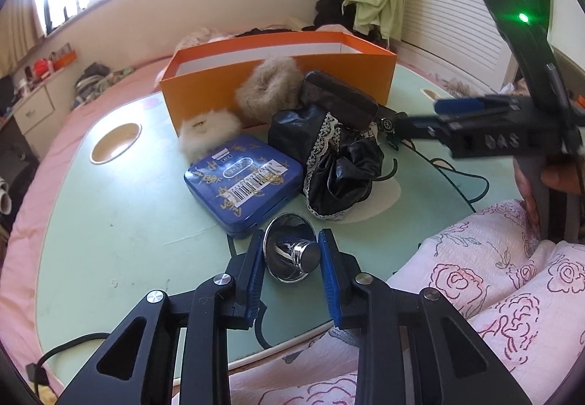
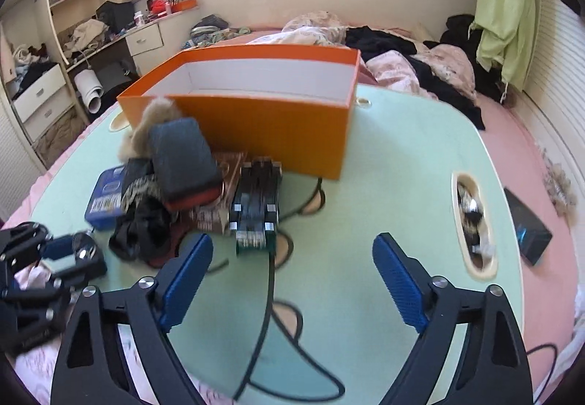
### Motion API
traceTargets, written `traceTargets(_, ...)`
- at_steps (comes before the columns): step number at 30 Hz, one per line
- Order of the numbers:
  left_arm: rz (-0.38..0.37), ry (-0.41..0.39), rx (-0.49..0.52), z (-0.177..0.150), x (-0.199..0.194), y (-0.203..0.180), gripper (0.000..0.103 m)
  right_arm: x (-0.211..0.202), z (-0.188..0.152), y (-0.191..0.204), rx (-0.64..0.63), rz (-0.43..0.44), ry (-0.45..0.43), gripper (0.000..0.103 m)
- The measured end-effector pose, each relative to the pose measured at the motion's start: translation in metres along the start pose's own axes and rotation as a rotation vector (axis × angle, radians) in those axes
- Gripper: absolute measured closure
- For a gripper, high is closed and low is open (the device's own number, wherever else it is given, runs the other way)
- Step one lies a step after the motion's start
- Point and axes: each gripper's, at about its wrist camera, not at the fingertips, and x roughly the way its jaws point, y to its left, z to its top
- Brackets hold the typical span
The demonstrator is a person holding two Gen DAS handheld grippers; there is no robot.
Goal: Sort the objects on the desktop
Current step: 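Grasp the silver cup with the left gripper while the right gripper grasps the black toy car, then lower the silver cup into the box with the left gripper while the right gripper drops the toy car in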
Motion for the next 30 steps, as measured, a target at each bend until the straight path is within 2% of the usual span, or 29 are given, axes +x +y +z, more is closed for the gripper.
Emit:
traceTargets(2, 0.0, 0.0, 0.0, 0.0, 0.0, 0.0, 0.076, 0.002, 0.008, 0.001, 0.005, -0.002, -0.007, 0.018)
traceTargets(4, 0.0, 0.0, -0.001, 0.0, 0.0, 0.0, 0.076, 0.007, 0.013, -0.001, 0.014, -0.014, -0.001, 0.025)
traceTargets(5, 0.0, 0.0, 0.0, 0.0, 0.0, 0.0, 0.076, 0.012, 0.016, -0.001, 0.01, -0.023, 0.012, 0.038)
traceTargets(6, 0.0, 0.0, -0.001, 0.0, 0.0, 0.0, 0.076, 0.014, 0.018, -0.002, 0.007, -0.022, 0.02, 0.046)
traceTargets(11, 0.0, 0.0, 0.0, -0.001, 0.0, 0.0, 0.076, 0.038, 0.019, 0.006, -0.027, -0.056, 0.096, 0.048)
traceTargets(12, 0.0, 0.0, -0.001, 0.0, 0.0, 0.001, 0.076, 0.037, 0.017, 0.006, -0.021, -0.048, 0.068, 0.051)
traceTargets(13, -0.001, -0.001, -0.001, 0.0, 0.0, 0.001, 0.076, 0.037, 0.015, 0.005, -0.019, -0.046, 0.06, 0.055)
traceTargets(14, -0.001, -0.001, -0.001, 0.0, 0.0, 0.001, 0.076, 0.036, 0.013, 0.005, -0.015, -0.041, 0.056, 0.067)
traceTargets(15, -0.001, -0.001, -0.002, 0.0, 0.0, 0.001, 0.076, 0.035, 0.012, 0.004, -0.011, -0.038, 0.055, 0.073)
traceTargets(25, -0.004, -0.04, -0.021, 0.003, -0.014, 0.004, 0.076, -0.006, -0.003, -0.02, 0.089, 0.029, -0.079, 0.073)
traceTargets(27, -0.003, -0.061, -0.021, 0.01, -0.02, 0.003, 0.076, -0.015, -0.004, -0.025, 0.108, 0.044, -0.098, 0.073)
traceTargets(30, -0.041, -0.098, -0.045, 0.029, -0.032, 0.008, 0.076, -0.026, 0.001, -0.024, 0.127, 0.073, -0.117, 0.073)
